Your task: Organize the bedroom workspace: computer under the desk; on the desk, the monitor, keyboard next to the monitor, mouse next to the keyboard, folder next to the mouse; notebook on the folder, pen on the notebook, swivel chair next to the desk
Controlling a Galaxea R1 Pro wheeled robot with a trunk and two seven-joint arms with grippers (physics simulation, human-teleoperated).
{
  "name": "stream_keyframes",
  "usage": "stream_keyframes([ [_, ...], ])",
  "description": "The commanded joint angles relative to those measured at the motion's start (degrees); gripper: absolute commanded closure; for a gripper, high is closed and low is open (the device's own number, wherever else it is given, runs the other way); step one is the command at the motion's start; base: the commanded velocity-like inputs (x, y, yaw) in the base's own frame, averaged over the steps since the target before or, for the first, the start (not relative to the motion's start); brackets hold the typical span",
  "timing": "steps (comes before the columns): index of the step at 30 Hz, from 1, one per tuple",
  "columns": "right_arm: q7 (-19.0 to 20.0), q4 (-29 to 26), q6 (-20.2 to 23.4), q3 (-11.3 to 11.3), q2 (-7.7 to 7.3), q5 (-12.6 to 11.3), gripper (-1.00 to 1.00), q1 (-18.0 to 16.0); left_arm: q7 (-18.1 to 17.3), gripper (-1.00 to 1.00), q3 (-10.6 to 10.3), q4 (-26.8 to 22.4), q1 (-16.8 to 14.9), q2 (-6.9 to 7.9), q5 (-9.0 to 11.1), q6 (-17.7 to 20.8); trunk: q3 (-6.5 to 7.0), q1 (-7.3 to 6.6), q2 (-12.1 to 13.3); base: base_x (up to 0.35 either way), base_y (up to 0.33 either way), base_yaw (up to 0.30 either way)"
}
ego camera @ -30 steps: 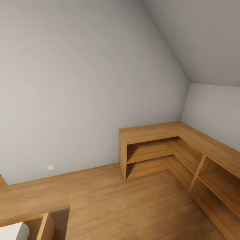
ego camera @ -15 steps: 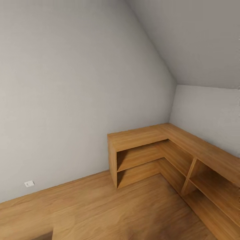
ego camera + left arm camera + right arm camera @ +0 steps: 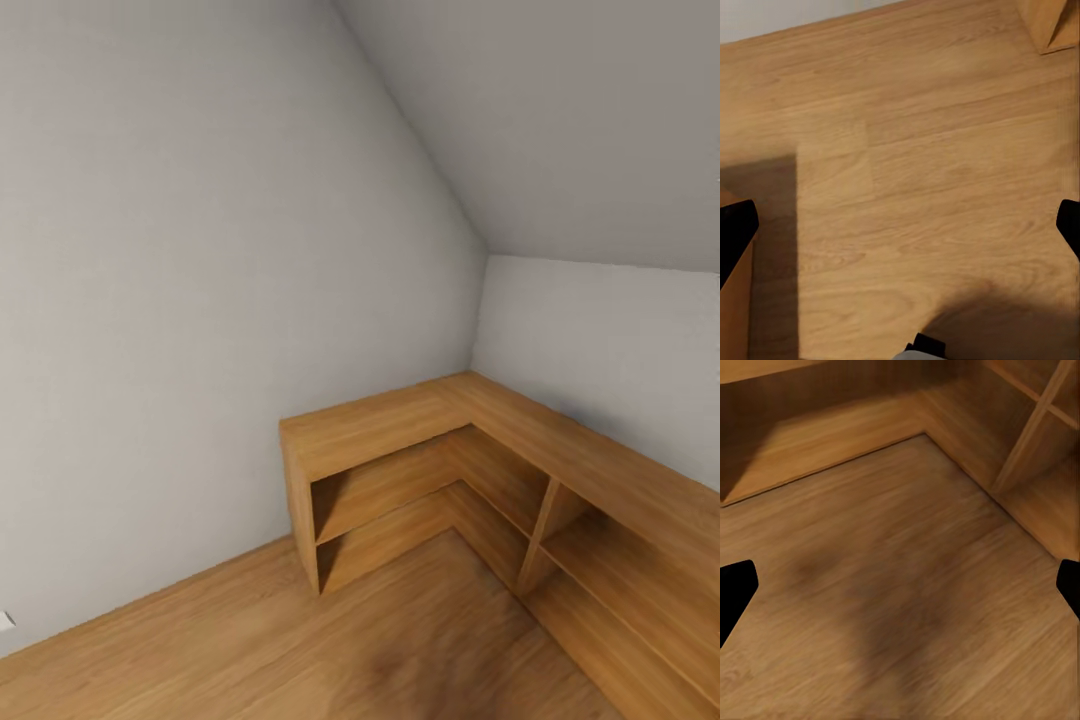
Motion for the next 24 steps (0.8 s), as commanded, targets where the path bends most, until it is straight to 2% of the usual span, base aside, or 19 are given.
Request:
stream_keyframes([
  [1,-0.1,0.1,-0.2,0.5,0.03,-0.6,-1.00,-0.1,0.5,-1.00,-0.5,-0.1,0.0,0.02,0.1,-0.1,-0.07,0.04,0.0,0.329,0.000,-0.133],
  [11,-0.1,0.1,-0.2,0.5,0.03,-0.6,-1.00,-0.1,0.5,-1.00,-0.5,-0.1,0.0,0.02,0.1,-0.1,-0.07,0.04,0.0,0.329,0.002,-0.058],
  [17,0.0,0.1,-0.2,0.5,0.03,-0.6,-1.00,-0.1,0.5,-1.00,-0.5,-0.1,0.0,0.09,0.1,-0.1,-0.07,0.04,0.0,0.326,0.091,-0.211],
  [24,0.0,0.0,-0.2,0.5,0.03,-0.6,-1.00,-0.1,0.6,-1.00,-0.5,-0.1,0.0,0.11,0.1,-0.1,-0.07,0.04,0.0,0.298,0.192,-0.253],
])
